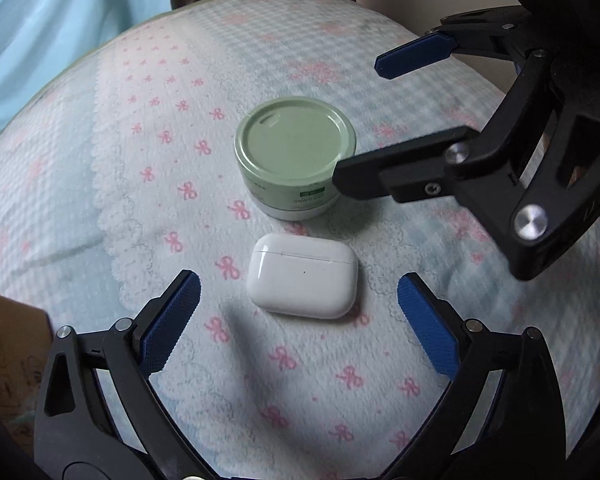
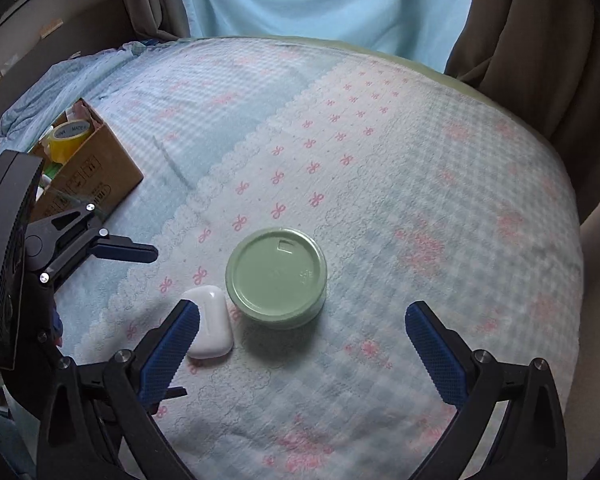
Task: Organize rigid objects
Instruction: 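Grasp the white earbud case with the left tool while the right tool grasps the pale green jar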
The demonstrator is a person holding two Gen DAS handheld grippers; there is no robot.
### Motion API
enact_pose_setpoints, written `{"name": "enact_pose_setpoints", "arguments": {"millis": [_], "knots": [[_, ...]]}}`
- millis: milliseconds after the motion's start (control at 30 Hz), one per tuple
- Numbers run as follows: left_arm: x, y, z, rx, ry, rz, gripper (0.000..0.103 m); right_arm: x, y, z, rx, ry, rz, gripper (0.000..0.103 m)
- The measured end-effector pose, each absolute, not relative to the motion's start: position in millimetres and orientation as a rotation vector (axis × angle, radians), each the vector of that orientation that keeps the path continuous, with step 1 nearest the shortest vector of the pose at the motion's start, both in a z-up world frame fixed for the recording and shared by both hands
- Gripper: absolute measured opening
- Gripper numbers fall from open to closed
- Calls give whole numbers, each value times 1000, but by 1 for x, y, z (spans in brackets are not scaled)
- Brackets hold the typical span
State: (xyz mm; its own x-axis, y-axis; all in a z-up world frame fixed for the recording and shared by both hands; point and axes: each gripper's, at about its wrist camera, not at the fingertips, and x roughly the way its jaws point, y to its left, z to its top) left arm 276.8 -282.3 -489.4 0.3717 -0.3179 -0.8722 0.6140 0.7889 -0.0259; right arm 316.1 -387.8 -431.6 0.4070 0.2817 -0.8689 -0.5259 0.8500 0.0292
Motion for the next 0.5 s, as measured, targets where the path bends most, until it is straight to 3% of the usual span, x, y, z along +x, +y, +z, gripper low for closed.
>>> {"name": "enact_pose_setpoints", "arguments": {"millis": [100,267,333,400,500], "knots": [[280,-284,-506,333,1031,-630,88,320,-380,-455,-314,1040,554,98],[278,-285,-508,357,971,-658,87,326,-372,-471,-329,1021,592,97],[279,-286,-507,351,965,-669,78,329,-371,-473,-319,1009,599,97],[279,-289,-506,353,965,-680,72,333,-369,-473,-312,1011,611,83],[281,-293,-506,360,967,-677,65,335,-366,-474,-320,1013,632,71]]}}
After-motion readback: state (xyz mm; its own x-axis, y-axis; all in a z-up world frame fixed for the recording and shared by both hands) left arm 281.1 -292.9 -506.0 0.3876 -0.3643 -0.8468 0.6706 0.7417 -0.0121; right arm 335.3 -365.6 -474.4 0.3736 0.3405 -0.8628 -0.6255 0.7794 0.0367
